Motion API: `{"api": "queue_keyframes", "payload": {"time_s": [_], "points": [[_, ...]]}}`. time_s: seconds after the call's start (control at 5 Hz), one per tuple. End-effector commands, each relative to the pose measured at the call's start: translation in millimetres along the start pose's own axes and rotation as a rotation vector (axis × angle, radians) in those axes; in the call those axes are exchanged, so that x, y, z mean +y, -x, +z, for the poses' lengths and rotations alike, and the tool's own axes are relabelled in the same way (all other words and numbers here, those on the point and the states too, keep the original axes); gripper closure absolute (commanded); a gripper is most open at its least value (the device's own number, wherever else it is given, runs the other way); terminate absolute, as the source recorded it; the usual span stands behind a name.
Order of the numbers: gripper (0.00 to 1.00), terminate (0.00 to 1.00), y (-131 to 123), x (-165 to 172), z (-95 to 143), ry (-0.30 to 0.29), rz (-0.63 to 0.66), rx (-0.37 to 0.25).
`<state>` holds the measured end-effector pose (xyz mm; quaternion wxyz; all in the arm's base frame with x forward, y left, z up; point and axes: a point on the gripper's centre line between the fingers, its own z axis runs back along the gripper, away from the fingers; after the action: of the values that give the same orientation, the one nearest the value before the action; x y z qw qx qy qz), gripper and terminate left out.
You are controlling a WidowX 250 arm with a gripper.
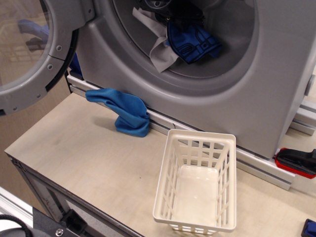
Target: Put clothes in laundry machine
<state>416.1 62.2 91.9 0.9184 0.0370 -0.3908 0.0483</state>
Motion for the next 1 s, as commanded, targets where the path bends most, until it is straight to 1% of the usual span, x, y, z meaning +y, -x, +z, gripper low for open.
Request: {"api": "queue_keyframes", "payload": {"time_s": [0.0, 0.2, 0.8], "points": [[0.00, 0.00, -2, 7, 15, -0.002, 0.025, -0.004], [0.00, 0.00, 5, 7, 24, 0.017, 0.014, 0.007], [0.00, 0.00, 52, 5, 72, 0.110, -0.054, 0.057]]}}
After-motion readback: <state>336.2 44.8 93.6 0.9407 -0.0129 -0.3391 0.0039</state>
